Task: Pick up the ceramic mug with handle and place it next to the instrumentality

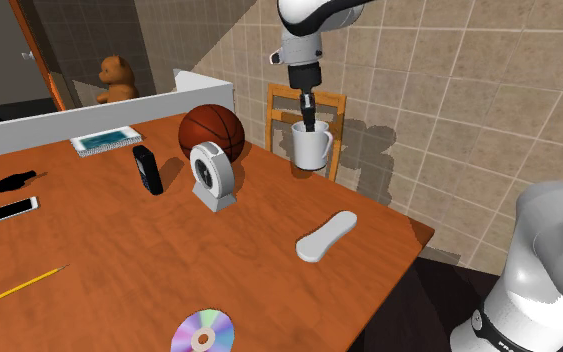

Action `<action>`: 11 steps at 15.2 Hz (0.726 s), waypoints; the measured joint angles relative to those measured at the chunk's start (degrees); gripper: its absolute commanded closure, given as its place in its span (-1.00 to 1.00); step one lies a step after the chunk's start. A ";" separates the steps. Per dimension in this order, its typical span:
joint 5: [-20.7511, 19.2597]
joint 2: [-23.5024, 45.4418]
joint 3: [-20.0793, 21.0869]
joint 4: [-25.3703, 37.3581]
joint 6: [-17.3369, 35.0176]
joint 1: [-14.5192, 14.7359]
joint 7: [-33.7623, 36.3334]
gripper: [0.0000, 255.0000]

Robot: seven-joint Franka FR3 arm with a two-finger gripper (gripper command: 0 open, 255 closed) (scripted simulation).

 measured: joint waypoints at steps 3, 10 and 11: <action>-0.41 -3.49 2.26 -4.18 0.65 1.91 4.47 1.00; 0.73 -8.13 8.15 -9.26 0.82 6.32 14.73 1.00; 0.99 -8.59 8.94 -9.43 0.52 6.89 16.05 1.00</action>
